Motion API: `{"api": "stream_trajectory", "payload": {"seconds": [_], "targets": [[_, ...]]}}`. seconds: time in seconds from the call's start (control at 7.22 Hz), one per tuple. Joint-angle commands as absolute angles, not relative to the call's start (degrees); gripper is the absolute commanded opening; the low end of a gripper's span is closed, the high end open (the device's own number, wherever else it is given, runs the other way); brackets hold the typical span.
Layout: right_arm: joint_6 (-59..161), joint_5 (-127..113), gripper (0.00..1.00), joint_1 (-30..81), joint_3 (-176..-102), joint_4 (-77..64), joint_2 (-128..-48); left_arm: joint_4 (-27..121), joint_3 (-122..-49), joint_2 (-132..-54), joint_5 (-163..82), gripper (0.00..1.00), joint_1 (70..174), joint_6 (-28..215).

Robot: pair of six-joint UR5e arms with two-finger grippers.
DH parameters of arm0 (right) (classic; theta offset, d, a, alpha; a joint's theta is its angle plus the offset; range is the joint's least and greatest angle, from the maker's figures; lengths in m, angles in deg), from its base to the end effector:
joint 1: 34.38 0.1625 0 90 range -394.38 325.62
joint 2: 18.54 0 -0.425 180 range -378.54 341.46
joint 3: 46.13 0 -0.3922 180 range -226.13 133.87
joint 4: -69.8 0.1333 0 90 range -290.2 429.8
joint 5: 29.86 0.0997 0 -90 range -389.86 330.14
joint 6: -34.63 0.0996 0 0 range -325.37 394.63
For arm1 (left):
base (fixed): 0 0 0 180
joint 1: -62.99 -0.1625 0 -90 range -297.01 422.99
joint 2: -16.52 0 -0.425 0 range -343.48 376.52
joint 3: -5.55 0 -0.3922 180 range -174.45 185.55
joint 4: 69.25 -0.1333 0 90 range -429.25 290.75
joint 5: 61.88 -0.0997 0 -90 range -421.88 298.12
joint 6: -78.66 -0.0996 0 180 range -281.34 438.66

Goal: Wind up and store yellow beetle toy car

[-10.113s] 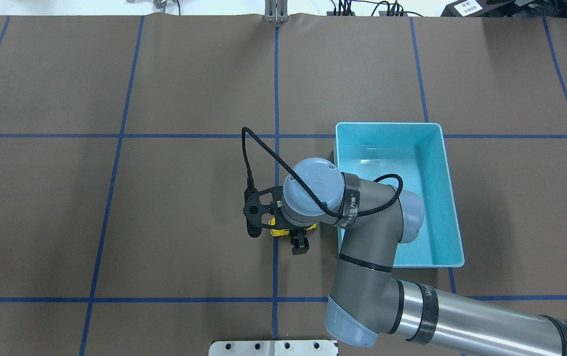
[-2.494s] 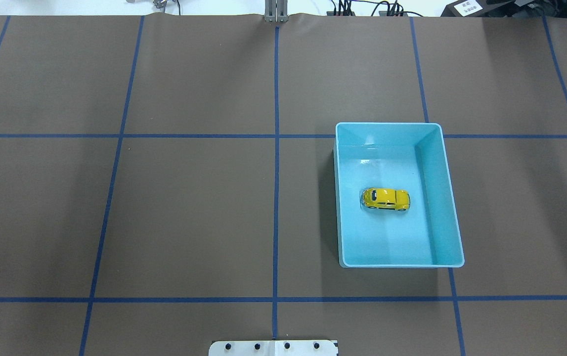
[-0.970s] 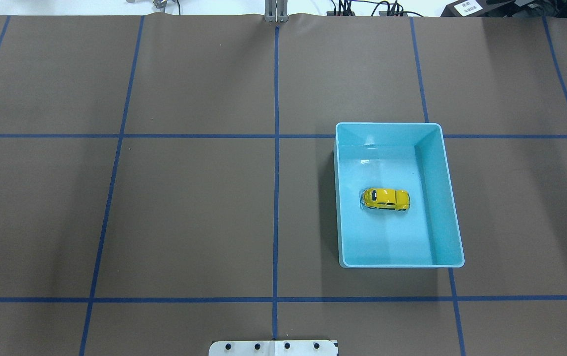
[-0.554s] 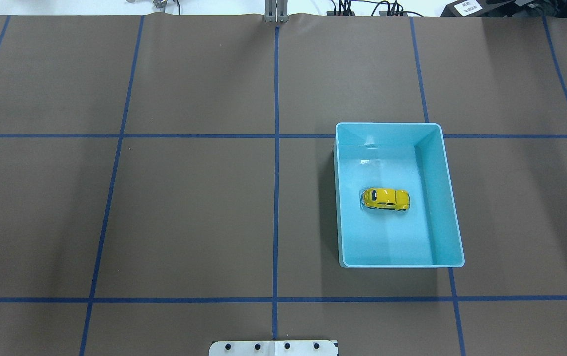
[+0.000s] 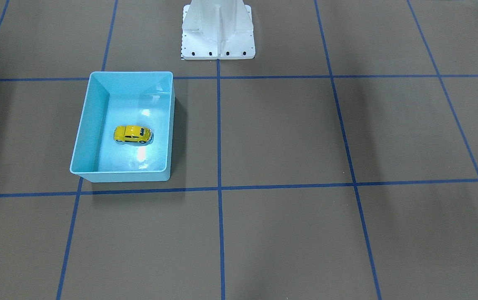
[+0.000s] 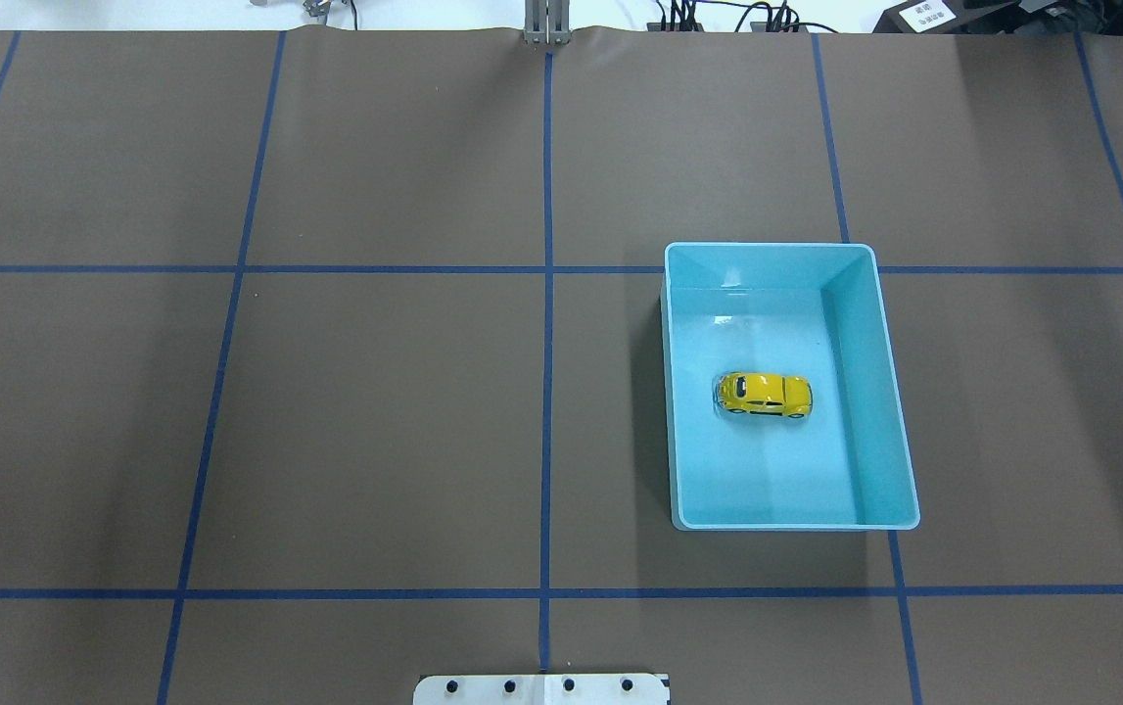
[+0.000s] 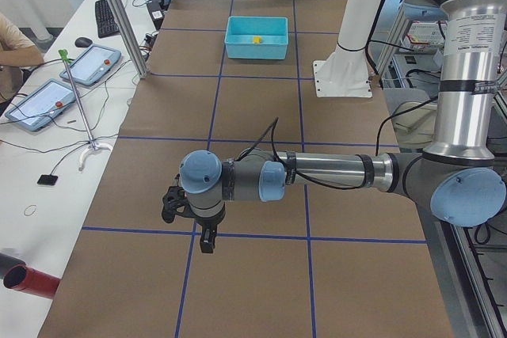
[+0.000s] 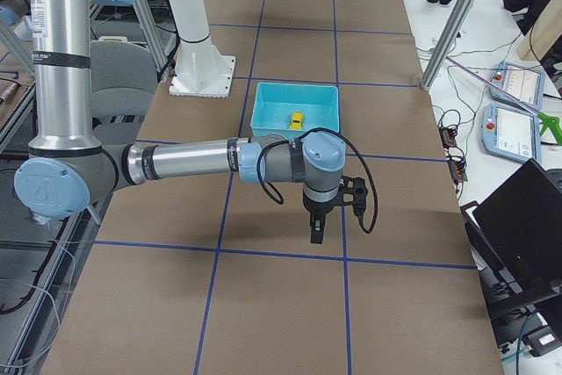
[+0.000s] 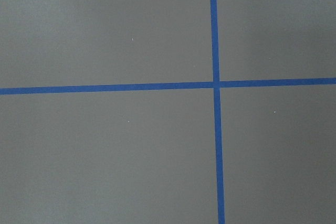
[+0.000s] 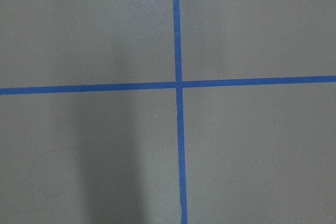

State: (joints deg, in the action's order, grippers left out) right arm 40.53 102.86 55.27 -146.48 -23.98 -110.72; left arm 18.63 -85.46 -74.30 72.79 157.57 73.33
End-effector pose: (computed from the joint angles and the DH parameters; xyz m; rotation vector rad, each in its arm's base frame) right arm 0.0628 -0.4775 0.5968 0.0323 -0.7482 0.0637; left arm -0.1028 -0.4908 0.6463 0.0626 0.7771 0.0104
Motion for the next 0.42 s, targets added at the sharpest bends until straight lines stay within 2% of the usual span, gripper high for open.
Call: {"api": "stream_trajectory", "payload": {"seconds": [0.0, 0.28], "targets": [[40.7, 102.9, 1.00, 55.3, -145.5, -24.0, -110.1, 18.6, -85.3, -74.3, 72.8, 1.00, 157.6, 73.3], [40.7, 102.9, 1.00, 55.3, -145.3, -24.0, -109.9, 18.6, -85.4, -74.3, 72.7, 1.00, 157.6, 73.3]]}}
